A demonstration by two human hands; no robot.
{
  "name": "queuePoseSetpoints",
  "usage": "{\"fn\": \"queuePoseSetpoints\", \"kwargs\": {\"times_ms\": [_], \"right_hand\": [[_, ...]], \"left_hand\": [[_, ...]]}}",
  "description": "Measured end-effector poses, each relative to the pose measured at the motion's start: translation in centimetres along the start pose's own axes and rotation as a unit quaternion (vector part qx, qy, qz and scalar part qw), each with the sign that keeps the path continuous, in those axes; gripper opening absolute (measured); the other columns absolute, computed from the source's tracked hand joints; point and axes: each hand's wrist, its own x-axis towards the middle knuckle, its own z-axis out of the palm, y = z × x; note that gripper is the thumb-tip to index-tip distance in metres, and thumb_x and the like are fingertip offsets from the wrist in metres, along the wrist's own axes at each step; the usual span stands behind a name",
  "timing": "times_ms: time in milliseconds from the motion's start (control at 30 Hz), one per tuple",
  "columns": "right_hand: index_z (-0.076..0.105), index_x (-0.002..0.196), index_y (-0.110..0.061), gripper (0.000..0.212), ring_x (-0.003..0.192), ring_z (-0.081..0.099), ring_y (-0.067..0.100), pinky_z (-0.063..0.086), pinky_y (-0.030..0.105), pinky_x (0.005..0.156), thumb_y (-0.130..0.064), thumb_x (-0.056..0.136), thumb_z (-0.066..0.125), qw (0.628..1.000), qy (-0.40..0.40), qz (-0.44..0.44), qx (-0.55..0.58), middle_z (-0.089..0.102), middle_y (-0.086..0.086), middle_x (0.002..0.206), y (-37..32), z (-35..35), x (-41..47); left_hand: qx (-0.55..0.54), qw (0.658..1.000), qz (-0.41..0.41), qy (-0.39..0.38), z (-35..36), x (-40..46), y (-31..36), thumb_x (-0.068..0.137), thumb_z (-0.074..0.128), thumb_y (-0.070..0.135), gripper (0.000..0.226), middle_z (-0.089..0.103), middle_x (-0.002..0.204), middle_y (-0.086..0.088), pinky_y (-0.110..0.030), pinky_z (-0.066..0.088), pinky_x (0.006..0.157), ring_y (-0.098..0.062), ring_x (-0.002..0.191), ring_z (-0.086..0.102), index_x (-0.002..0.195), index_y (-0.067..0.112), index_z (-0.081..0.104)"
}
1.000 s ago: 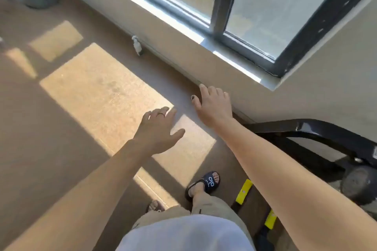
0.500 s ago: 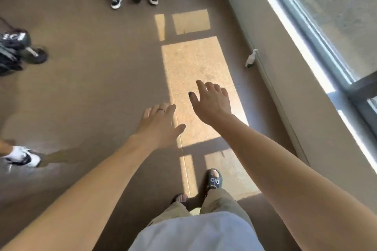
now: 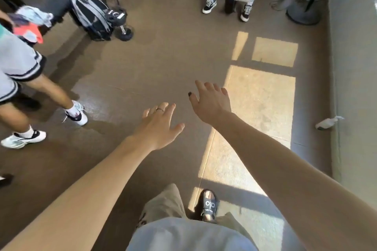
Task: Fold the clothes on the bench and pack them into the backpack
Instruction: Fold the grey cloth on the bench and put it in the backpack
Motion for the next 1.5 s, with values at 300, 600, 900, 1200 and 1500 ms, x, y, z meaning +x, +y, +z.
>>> {"fn": "queuePoseSetpoints", "kwargs": {"times_ms": [300, 600, 900, 1200, 1500], "right_hand": [[0.044, 0.139, -0.02, 0.048, 0.123, 0.05, 0.032, 0.036, 0.044, 0.102, -0.049, 0.103, 0.029, 0.993, -0.025, -0.104, -0.043, 0.059, 0.008, 0.129, -7.3, -1.3, 19.2], [0.043, 0.141, -0.02, 0.048, 0.123, 0.051, 0.032, 0.037, 0.045, 0.101, -0.046, 0.102, 0.033, 0.992, -0.012, -0.114, -0.05, 0.058, 0.008, 0.13, -18.3, -2.9, 41.7], [0.038, 0.148, -0.02, 0.052, 0.129, 0.047, 0.033, 0.034, 0.045, 0.104, -0.046, 0.103, 0.03, 0.988, -0.011, -0.146, -0.053, 0.054, 0.009, 0.14, -24.4, -5.2, 63.7], [0.038, 0.148, -0.02, 0.052, 0.127, 0.046, 0.032, 0.034, 0.045, 0.104, -0.047, 0.104, 0.03, 0.963, -0.031, -0.266, -0.045, 0.055, 0.008, 0.137, -30.3, -6.2, 88.0], [0.042, 0.142, -0.021, 0.049, 0.126, 0.047, 0.032, 0.035, 0.046, 0.104, -0.047, 0.103, 0.03, 0.927, -0.062, -0.363, -0.065, 0.057, 0.008, 0.134, -42.7, -6.1, 107.1]], "left_hand": [[-0.051, 0.995, -0.086, 0.012, -5.6, 11.5, -8.6, 0.102, 0.035, 0.059, 0.073, 0.015, 0.167, -0.006, -0.045, 0.012, 0.122, -0.031, 0.15, 0.022, 0.161, 0.022, 0.013], [-0.073, 0.992, -0.099, 0.032, -17.7, 28.8, -23.6, 0.103, 0.036, 0.056, 0.068, 0.016, 0.167, -0.006, -0.045, 0.008, 0.122, -0.025, 0.151, 0.018, 0.16, 0.025, 0.016], [-0.06, 0.99, -0.109, 0.067, -28.9, 46.4, -33.6, 0.102, 0.035, 0.057, 0.067, 0.019, 0.166, -0.005, -0.041, 0.016, 0.121, -0.024, 0.15, 0.018, 0.16, 0.026, 0.019], [-0.084, 0.972, -0.208, 0.075, -36.7, 64.4, -41.4, 0.1, 0.033, 0.061, 0.07, 0.023, 0.164, -0.003, -0.043, 0.015, 0.12, -0.025, 0.15, 0.02, 0.159, 0.024, 0.021], [-0.121, 0.939, -0.301, 0.113, -44.5, 75.7, -54.1, 0.099, 0.033, 0.062, 0.07, 0.027, 0.161, -0.004, -0.044, 0.019, 0.12, -0.028, 0.147, 0.026, 0.157, 0.025, 0.022]]}}
